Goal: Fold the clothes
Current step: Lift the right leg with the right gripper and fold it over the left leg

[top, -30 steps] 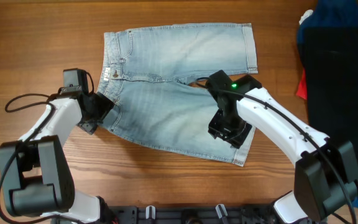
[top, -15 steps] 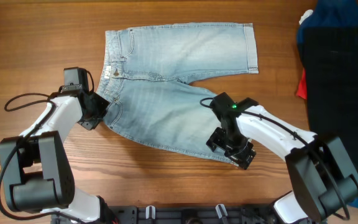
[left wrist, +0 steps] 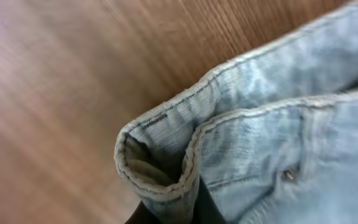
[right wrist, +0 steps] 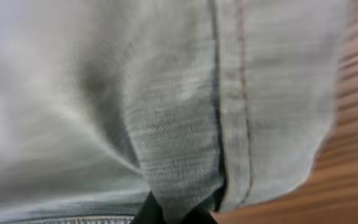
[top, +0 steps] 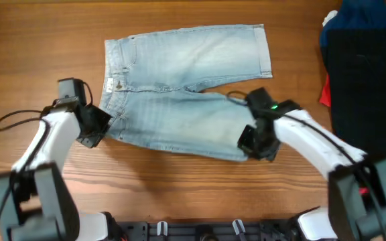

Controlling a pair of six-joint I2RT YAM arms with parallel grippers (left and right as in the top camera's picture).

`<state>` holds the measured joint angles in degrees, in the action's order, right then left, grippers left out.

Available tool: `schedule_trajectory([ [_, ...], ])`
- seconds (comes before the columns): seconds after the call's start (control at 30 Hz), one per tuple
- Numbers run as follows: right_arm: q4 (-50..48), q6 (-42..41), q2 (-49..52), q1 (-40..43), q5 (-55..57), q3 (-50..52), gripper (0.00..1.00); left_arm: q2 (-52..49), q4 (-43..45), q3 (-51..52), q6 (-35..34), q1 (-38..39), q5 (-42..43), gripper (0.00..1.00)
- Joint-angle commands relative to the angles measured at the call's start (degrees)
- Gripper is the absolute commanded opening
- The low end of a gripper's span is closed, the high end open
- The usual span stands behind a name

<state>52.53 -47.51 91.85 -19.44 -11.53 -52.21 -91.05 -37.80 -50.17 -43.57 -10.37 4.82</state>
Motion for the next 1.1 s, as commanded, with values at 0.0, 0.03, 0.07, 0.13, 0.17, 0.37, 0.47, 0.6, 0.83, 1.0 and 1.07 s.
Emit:
schedule_trajectory([
  [0.0, 3.2, 13.1, -9.0, 8.5, 4.0, -6.6, 0.04, 13.5, -3.0, -0.2, 2.6, -2.4, -4.5, 0.04],
  [0.03, 3.6, 15.5, -10.9, 10.8, 4.1, -7.8, 0.04, 16.7, -3.8, -0.2, 3.1, -2.4, -4.6, 0.04],
  [0.07, 4.2, 18.1, -13.3, 14.2, 4.1, -9.7, 0.04, 21.3, -5.3, -0.2, 3.1, -2.4, -4.6, 0.04],
  [0.13, 6.2, 20.0, -15.5, 17.7, 4.0, -11.9, 0.04, 27.0, -7.7, -0.2, 3.0, -2.4, -4.5, 0.04],
  [0.17, 7.4, 20.9, -16.0, 18.5, 4.0, -12.7, 0.04, 29.2, -9.2, -0.2, 3.0, -2.4, -4.5, 0.04],
  [0.37, 14.5, 24.0, -23.1, 19.7, 3.8, -15.6, 0.04, 43.3, -16.9, -0.2, 3.0, -2.3, -4.5, 0.04],
  [0.47, 8.1, 25.8, -24.3, 19.7, 7.1, -15.6, 0.04, 46.8, -18.4, -0.2, 2.9, -2.3, -5.2, 0.04],
  [0.6, -3.9, 29.0, -17.3, 19.6, 2.3, -15.6, 0.04, 42.1, -18.1, -0.2, 2.6, -2.3, -7.6, 0.04],
  [0.83, -21.7, 31.5, -3.0, 16.3, -0.3, -15.6, 0.04, 26.4, -8.3, -0.2, 2.1, -2.3, -8.9, 0.04],
  [1.0, -32.1, 31.7, 3.7, 13.0, -0.1, -15.6, 0.04, 16.3, 1.1, -0.2, 0.7, -2.3, -9.2, 0.04],
  [1.07, -35.9, 31.7, 6.3, 11.9, -0.1, -15.6, 0.04, 13.1, 3.7, -0.2, 0.7, -2.3, -9.3, 0.04],
])
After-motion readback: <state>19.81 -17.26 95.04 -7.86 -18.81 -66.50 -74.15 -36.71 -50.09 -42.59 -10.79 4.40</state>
